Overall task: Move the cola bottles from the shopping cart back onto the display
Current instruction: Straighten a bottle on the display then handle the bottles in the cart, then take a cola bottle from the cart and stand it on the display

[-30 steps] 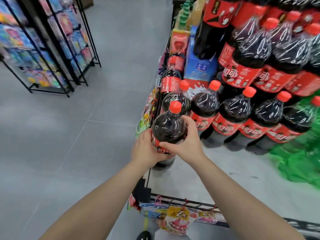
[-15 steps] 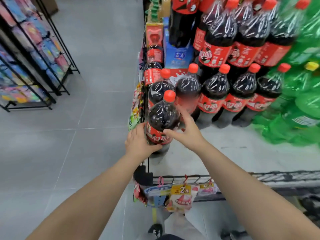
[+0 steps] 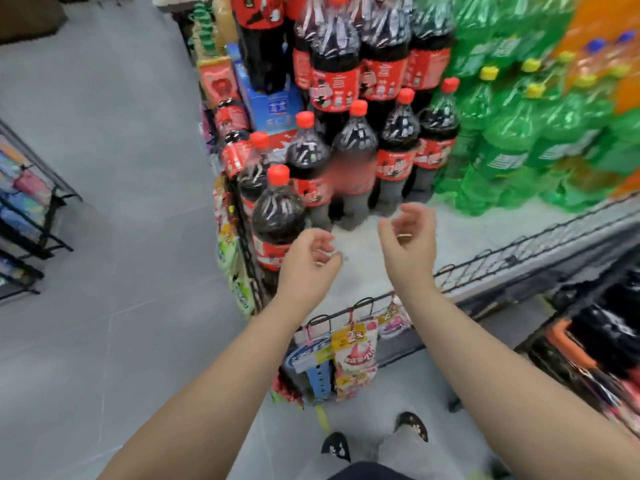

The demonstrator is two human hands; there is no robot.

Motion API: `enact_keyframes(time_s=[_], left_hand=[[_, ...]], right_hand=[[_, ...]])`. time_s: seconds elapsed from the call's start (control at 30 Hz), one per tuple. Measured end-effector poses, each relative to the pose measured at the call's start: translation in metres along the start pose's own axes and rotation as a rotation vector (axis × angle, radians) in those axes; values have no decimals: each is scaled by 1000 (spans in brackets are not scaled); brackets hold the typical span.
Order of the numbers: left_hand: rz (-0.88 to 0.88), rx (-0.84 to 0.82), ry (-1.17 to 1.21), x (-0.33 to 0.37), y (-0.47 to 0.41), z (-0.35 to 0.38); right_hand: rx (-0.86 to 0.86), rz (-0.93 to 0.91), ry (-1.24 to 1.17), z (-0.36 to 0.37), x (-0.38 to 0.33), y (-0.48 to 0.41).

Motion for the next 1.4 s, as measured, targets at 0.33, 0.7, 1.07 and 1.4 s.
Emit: enact_keyframes(time_s=[0.33, 0.7, 1.07, 1.4], left_hand=[[141, -557, -60, 71, 51, 202], [219, -890, -271, 123, 143, 428], [281, -1009, -568, 149, 124, 559], [672, -1101, -997, 174, 54, 720]], right_hand=[[463, 183, 253, -220, 40, 38], [544, 610, 408, -458, 99, 71], [640, 1046, 88, -548, 162, 47], [1136, 1362, -423, -587, 248, -18]])
Point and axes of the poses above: each hand's wrist, its own y-axis away from the middle knuckle, its own z-axis out of the palm, x = y × z, the point moved 3 cm from there along -y, towards the middle knuckle, and after that the axes turned 13 degrees about -z, right-handed, at the moved point
